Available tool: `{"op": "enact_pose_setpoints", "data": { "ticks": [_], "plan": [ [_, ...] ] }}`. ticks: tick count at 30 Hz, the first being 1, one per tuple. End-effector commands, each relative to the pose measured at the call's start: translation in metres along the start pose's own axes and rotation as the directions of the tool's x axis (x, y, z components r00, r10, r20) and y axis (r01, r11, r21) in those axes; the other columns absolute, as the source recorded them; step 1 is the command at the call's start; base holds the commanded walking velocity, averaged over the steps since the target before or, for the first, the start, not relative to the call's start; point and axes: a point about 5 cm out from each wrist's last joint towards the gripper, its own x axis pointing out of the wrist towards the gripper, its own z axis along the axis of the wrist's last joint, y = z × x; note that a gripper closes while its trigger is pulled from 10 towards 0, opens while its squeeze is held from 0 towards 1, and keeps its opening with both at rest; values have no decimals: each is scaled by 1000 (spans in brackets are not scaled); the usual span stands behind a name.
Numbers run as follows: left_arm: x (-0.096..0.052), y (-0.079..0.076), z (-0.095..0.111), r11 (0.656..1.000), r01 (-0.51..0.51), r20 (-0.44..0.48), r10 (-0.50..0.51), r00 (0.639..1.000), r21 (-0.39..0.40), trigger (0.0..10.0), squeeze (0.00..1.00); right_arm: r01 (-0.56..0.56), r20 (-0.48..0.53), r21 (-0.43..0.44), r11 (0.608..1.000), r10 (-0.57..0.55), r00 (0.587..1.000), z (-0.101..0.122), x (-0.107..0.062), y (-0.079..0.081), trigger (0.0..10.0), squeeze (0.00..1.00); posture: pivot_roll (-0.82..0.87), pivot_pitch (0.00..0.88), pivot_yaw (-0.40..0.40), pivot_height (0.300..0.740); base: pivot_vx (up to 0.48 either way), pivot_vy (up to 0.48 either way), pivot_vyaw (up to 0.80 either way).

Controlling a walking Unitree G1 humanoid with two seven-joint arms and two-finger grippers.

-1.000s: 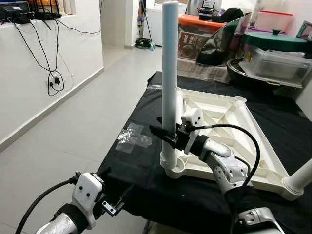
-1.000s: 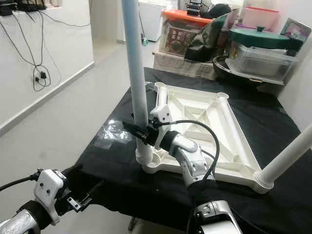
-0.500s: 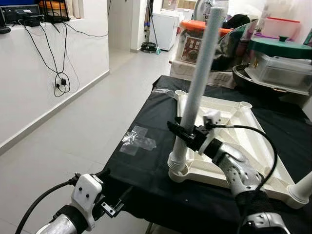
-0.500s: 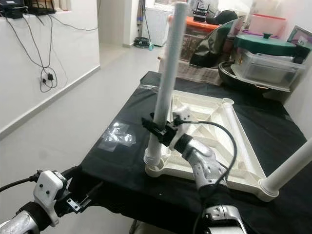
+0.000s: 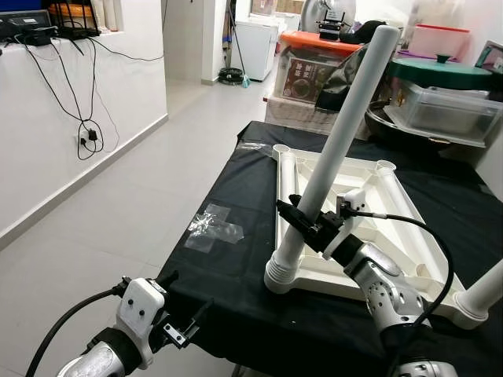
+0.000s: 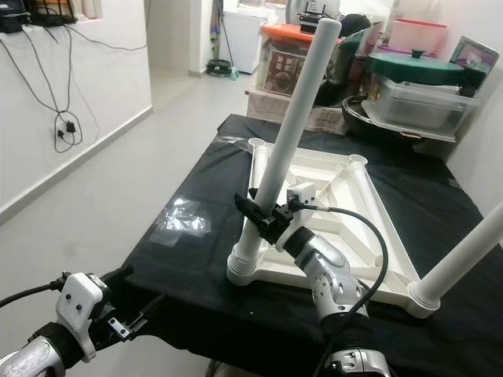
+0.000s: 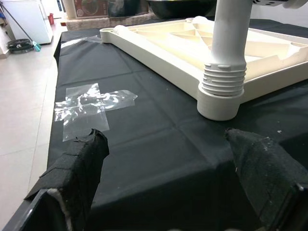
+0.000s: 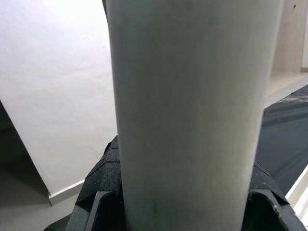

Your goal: Building children table

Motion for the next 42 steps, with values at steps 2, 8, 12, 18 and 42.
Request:
{"op": "enact_pose_setpoints", "data": {
  "ticks": [2,8,12,18,42],
  "plan": [
    [1,1,-2,1000,1,-6,-1,1000,10,10000,0,44,-147,72,996,-33,989,-35,-8,-2,10000,0,47,0,-100,740,0,0,0],
    [-1,3,-2,1000,-16,-4,16,1000,17,10000,0,19,-136,-146,989,-39,990,-30,1,10,10000,0,55,0,-106,740,0,0,0],
    [-2,3,-2,1000,-18,-6,18,1000,16,10000,0,-5,-121,-195,981,-19,993,-28,1,18,10000,0,55,0,-106,740,0,0,0],
    [-1,4,-3,1000,-18,-6,18,1000,15,10000,0,-18,-103,-197,980,-2,995,-28,-3,21,10000,0,45,0,-105,740,0,0,0],
    [-4,9,-6,999,-47,-11,48,999,24,10000,0,577,84,-421,700,-604,793,-17,-7,-6,10000,0,48,0,-112,740,0,0,0]
  ]
}}
